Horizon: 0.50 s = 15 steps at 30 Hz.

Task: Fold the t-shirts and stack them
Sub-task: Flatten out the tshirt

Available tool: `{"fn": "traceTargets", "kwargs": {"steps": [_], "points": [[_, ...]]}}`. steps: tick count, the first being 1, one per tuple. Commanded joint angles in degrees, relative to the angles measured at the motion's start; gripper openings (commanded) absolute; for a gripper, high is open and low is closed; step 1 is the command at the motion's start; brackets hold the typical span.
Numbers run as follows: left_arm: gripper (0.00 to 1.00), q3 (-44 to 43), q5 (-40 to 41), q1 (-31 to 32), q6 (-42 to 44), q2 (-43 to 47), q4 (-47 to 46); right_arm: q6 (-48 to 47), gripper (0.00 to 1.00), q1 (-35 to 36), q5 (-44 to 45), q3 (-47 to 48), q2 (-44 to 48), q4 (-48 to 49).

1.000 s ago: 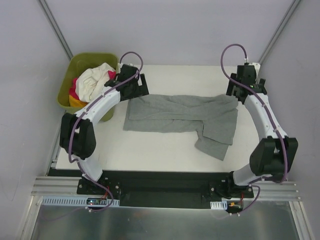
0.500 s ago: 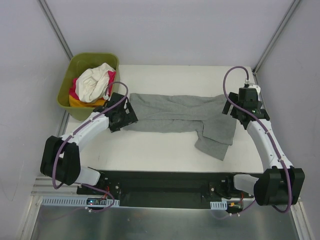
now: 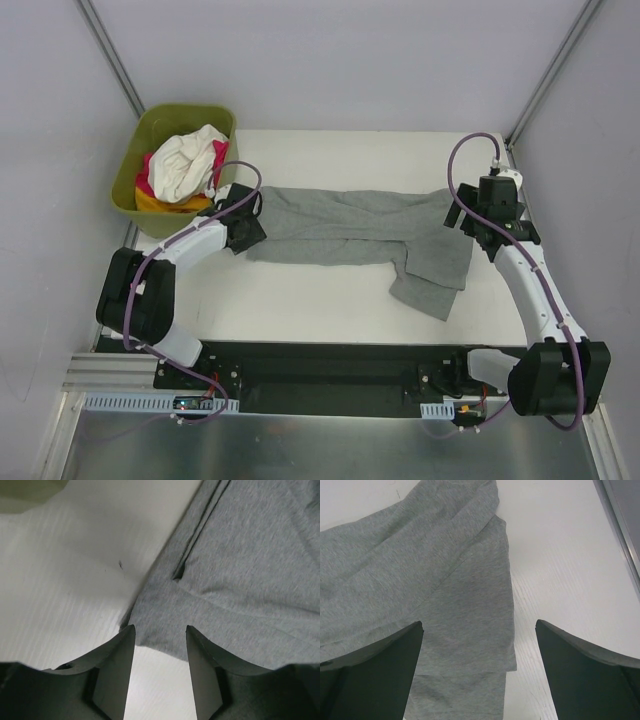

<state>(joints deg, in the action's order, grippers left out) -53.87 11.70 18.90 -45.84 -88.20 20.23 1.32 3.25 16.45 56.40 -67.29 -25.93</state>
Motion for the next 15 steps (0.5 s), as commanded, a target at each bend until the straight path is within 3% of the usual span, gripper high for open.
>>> {"fn": "traceTargets", "kwargs": {"steps": [1, 6, 15], "points": [[0.44, 2.09, -0.63, -1.76, -4.43, -3.03, 4.47, 0.17, 1.0, 0.01, 0.16, -0.06, 1.9, 1.24], [0.44, 3.59, -1.24, -1.23, -3.29, -2.68, 4.56, 0.08, 1.0, 0.01, -0.01, 0.02, 1.72, 1.41], [0.5, -0.45, 7.1, 5.27, -2.76, 0.4, 6.4, -0.53, 1.0, 0.01, -0.54, -0.41, 1.9, 1.85]]}}
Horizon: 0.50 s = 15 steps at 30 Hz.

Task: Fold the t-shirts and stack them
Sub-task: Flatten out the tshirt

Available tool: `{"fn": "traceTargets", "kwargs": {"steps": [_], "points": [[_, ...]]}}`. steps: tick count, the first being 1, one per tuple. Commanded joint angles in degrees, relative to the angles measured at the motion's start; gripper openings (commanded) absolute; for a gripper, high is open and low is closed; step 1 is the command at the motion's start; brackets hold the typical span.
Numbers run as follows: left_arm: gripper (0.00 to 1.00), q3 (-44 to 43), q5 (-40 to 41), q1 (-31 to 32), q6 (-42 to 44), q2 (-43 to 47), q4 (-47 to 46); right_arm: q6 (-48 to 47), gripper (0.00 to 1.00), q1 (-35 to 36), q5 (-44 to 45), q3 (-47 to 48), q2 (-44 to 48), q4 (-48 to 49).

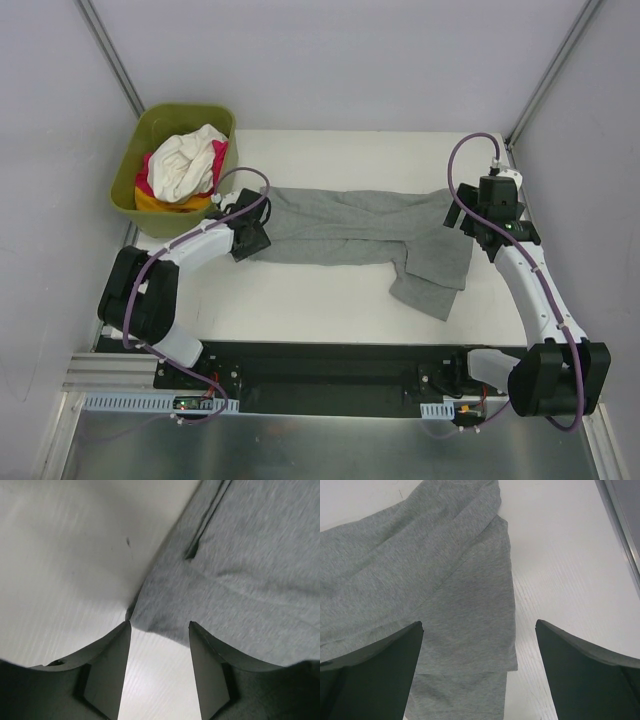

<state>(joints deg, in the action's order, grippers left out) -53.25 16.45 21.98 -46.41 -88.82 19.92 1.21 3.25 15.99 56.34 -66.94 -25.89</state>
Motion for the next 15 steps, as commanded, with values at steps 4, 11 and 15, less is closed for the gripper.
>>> {"fn": "traceTargets", "kwargs": {"steps": [4, 11, 15], "points": [[0.51, -2.38, 4.55, 2.54, -2.45, 1.19, 7.94, -0.77, 1.0, 0.01, 0.09, -0.52, 1.72, 1.98], [0.53, -2.11, 5.52, 2.54, -4.74, -3.37, 8.47, -0.86, 0.99, 0.01, -0.43, -0.97, 1.63, 2.51], [0.51, -3.87, 4.21, 2.54, -6.58, -8.2, 8.2, -0.77, 1.0, 0.01, -1.05, -1.23, 1.9, 2.77]]}}
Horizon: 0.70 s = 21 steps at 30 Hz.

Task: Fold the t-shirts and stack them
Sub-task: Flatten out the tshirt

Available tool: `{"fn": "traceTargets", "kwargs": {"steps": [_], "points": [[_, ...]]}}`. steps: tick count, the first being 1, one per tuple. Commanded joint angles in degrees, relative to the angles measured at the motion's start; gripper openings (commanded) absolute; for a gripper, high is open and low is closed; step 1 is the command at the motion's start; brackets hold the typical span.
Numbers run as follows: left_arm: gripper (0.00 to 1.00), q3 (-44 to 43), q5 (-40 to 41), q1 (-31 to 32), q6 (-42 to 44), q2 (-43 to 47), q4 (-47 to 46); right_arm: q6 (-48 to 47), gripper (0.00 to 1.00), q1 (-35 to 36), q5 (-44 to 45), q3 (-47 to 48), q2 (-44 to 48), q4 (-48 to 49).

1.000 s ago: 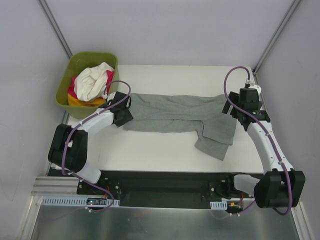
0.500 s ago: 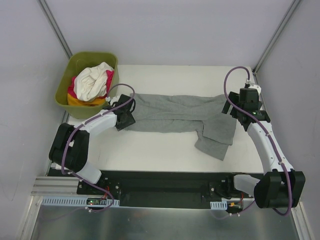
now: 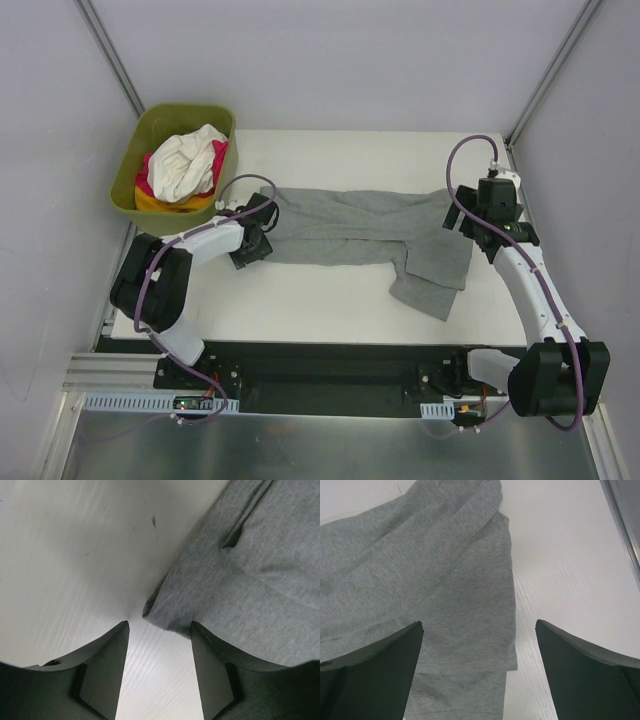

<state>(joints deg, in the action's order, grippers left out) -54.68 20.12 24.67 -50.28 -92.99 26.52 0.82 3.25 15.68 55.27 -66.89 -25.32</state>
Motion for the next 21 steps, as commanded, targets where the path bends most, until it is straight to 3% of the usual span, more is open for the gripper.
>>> {"fn": "traceTargets", "kwargs": {"steps": [1, 8, 10, 12, 13, 21], "points": [[0.5, -2.71, 1.06, -0.14, -3.06, -4.56, 1.43, -0.38, 0.99, 0.01, -0.57, -0.24, 1.94, 2.12], [0.45, -3.51, 1.34, -0.14, -2.46, -7.2, -0.15, -0.38, 0.99, 0.01, -0.3, -0.42, 2.65, 2.29], [0.34, -3.77, 0.54, -0.14, -1.84, -8.34, -0.68, -0.38, 0.99, 0.01, -0.39, -0.42, 2.64, 2.29], [0.07, -3.86, -0.34, -0.14, -1.4, -9.22, -0.86, -0.38, 0.99, 0.01, -0.48, -0.42, 2.73, 2.21], [0.0, -4.03, -0.6, -0.14, -1.22, -9.23, -0.86, -0.47, 1.0, 0.01, -0.39, -0.42, 2.73, 2.12], [0.0, -3.33, 1.75, 1.35, 2.29, -3.97, -0.86, 0.49, 1.0, 0.01, -1.18, -0.77, 3.96, 0.54]]}}
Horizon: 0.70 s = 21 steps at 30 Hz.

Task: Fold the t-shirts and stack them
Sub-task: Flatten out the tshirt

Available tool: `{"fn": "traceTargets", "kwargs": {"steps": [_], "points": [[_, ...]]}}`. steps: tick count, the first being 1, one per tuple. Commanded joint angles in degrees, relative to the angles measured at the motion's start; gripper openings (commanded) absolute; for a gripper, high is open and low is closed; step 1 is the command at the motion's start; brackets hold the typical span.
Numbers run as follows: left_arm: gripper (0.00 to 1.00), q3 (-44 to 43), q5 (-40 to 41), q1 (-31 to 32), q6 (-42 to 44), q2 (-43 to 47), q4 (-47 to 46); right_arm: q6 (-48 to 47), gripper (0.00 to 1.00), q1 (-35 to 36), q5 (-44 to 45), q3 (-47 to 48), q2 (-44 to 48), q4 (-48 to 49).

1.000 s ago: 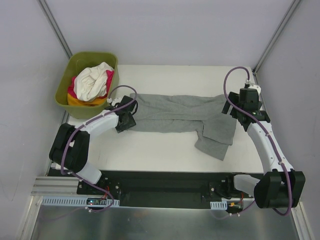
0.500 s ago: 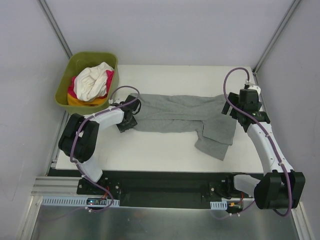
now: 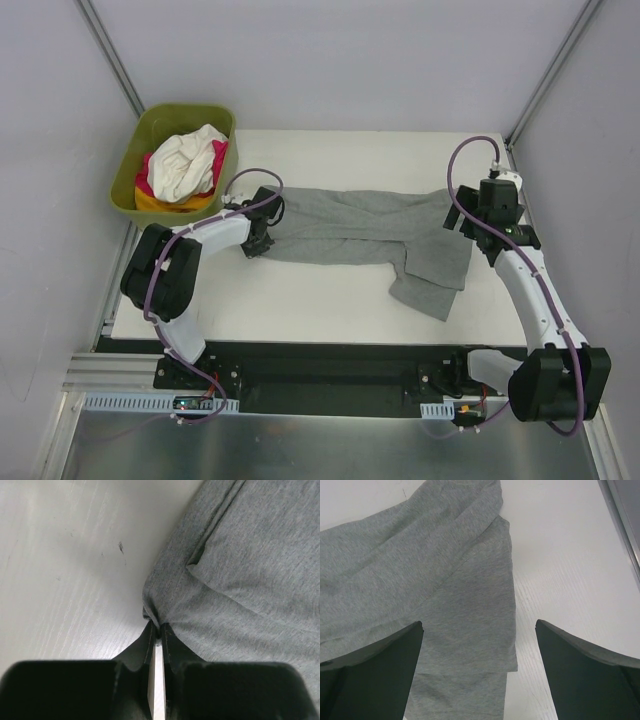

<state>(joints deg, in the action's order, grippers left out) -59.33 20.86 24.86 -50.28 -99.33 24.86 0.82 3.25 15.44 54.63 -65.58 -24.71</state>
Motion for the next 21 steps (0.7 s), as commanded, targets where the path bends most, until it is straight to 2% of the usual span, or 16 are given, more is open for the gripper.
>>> {"fn": "traceTargets", "kwargs": {"steps": [1, 7, 13, 17, 21], "points": [[0.0, 1.84, 1.46, 1.5, 2.55, 3.26, 0.71, 0.85, 0.99, 0.01, -1.2, -0.31, 2.91, -0.42], [0.0, 2.73, 1.9, 4.58, 4.93, 8.44, 0.8, 4.36, 1.0, 0.01, -5.68, -2.94, 6.68, -4.64], [0.0, 3.17, 2.61, 6.78, 5.81, 12.49, 0.71, 7.44, 1.0, 1.76, -9.55, -6.46, 10.21, -13.42], [0.0, 2.82, 1.99, 7.13, 6.42, 13.81, 0.8, 12.95, 1.0, 6.06, -7.01, -9.71, 12.4, -20.27], [0.0, 3.08, 2.34, 7.57, 6.86, 14.69, 0.8, 18.68, 1.0, 6.51, -6.48, -13.31, 13.63, -24.07]]}}
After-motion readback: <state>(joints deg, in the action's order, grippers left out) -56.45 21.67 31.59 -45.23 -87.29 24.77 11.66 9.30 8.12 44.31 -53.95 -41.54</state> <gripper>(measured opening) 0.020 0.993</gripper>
